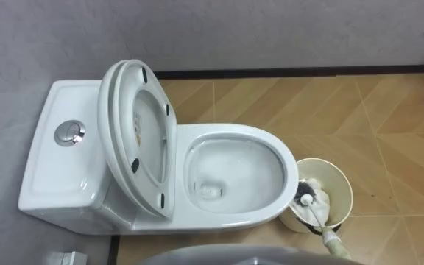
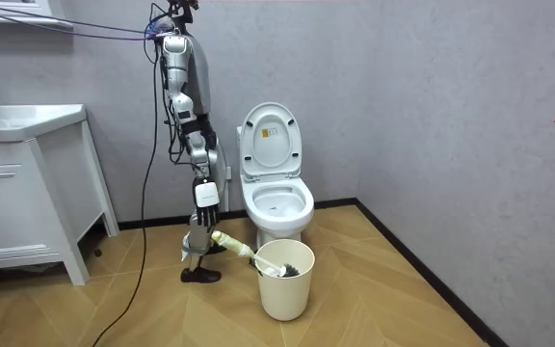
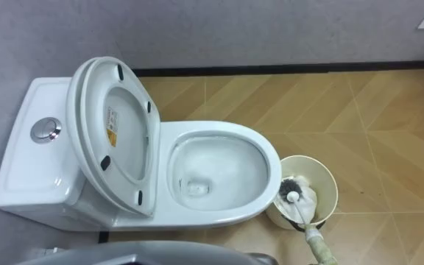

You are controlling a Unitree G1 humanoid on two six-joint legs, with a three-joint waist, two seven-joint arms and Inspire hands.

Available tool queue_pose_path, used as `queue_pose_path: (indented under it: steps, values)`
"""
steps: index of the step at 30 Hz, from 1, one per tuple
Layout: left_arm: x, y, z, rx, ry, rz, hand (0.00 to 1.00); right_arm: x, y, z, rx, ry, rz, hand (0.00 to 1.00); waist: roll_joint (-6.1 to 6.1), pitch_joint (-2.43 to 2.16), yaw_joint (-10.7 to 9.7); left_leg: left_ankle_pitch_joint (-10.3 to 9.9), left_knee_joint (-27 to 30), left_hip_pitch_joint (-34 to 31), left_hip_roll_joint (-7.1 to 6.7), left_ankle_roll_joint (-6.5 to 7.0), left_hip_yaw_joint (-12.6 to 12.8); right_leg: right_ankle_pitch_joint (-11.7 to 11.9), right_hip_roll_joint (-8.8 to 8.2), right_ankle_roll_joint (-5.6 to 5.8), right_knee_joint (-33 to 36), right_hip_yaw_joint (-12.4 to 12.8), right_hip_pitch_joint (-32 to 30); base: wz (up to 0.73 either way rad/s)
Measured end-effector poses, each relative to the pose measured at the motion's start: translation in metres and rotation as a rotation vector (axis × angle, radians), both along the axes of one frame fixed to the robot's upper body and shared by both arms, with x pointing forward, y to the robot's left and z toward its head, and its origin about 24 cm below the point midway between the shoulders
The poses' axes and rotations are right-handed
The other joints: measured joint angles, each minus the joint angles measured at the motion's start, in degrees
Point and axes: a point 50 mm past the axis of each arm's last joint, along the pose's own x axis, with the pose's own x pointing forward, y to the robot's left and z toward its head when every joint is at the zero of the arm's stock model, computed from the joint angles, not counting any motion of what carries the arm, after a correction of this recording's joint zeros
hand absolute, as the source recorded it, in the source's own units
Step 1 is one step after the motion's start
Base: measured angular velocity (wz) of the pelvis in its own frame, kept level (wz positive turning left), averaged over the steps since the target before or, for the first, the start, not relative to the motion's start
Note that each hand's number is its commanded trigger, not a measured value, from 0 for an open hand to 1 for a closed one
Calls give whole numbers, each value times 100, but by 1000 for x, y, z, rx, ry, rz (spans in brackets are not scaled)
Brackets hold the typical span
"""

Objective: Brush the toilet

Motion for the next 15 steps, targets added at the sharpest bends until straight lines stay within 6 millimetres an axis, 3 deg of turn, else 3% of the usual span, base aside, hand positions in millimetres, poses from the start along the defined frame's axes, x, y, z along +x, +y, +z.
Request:
queue_pose_path:
  steps: [9, 15]
  values:
    - [2, 0, 0, 3, -6, 0, 0, 0, 0, 0, -9, -18, -67, 0, -83, -7, 5, 0, -5, -4, -9, 0, -8, -9, -12, 4, -19, -9, -15, 0]
    - [1, 0, 0, 18, -11, 16, 0, -14, -2, 0, -38, -66, -417, 0, -101, 4, -41, -3, -11, -18, -36, 6, -59, -16, 9, 14, -15, -36, 1, 4]
